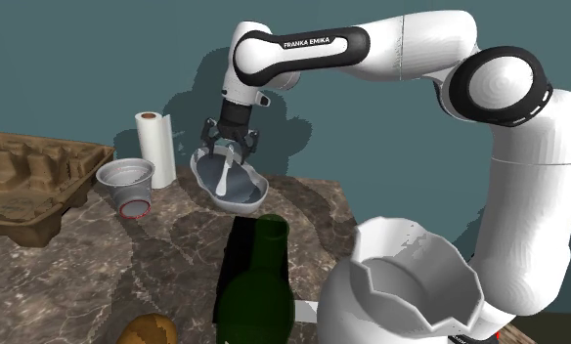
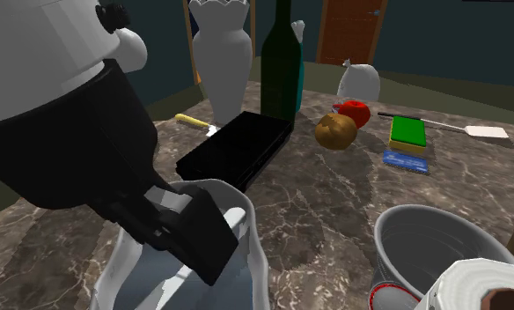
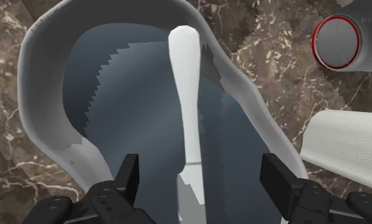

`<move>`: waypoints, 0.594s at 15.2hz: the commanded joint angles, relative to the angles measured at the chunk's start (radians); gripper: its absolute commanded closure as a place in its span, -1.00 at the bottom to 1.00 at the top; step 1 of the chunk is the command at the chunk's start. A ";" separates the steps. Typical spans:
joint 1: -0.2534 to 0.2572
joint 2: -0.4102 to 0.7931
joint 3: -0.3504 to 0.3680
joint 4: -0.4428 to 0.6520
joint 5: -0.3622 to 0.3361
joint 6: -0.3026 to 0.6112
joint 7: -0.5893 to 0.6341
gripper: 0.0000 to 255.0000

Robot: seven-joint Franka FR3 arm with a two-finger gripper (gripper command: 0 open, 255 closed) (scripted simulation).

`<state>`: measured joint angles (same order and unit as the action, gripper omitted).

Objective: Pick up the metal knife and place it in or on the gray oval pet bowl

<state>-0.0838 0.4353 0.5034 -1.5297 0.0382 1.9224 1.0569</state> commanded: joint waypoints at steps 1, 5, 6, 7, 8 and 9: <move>0.000 0.000 0.000 0.000 0.000 0.000 0.000 -1.00; -0.008 -0.013 0.001 0.081 0.005 -0.095 -0.002 -1.00; -0.009 -0.014 0.001 0.106 0.005 -0.121 -0.002 -1.00; -0.009 -0.014 0.001 0.106 0.005 -0.121 -0.002 -1.00; -0.009 -0.015 0.001 0.106 0.005 -0.120 -0.002 -1.00; -0.009 -0.014 0.001 0.106 0.005 -0.121 -0.002 -1.00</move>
<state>-0.0918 0.4223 0.5040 -1.4239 0.0425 1.8043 1.0554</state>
